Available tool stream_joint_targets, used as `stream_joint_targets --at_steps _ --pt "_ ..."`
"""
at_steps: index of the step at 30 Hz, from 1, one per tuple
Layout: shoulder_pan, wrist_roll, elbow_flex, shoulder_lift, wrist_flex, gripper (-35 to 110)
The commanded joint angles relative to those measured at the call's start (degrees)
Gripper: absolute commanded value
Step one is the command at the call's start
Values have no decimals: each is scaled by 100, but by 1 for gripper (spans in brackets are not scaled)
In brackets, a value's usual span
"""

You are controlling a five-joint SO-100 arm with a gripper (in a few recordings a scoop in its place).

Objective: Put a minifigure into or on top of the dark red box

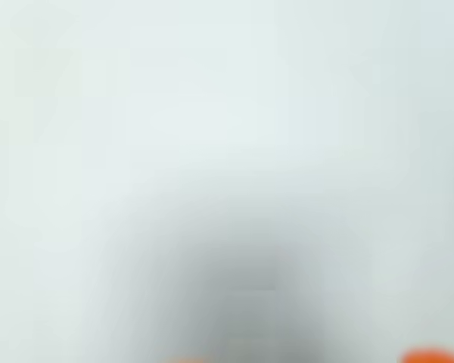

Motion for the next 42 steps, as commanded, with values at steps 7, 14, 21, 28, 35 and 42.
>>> stream_joint_targets --at_steps 7,14,21,28,35,42 --pt "-791 -782 1072 2663 404 13" --pt "-844 -1072 1775 2637 0 6" --pt "-835 -1433 2048 2646 -97 0" --pt "-1072 -1582 2004 2646 114 0" --pt "-1055 -1564 1995 2646 114 0" --pt "-1055 -1564 1995 2646 114 0"
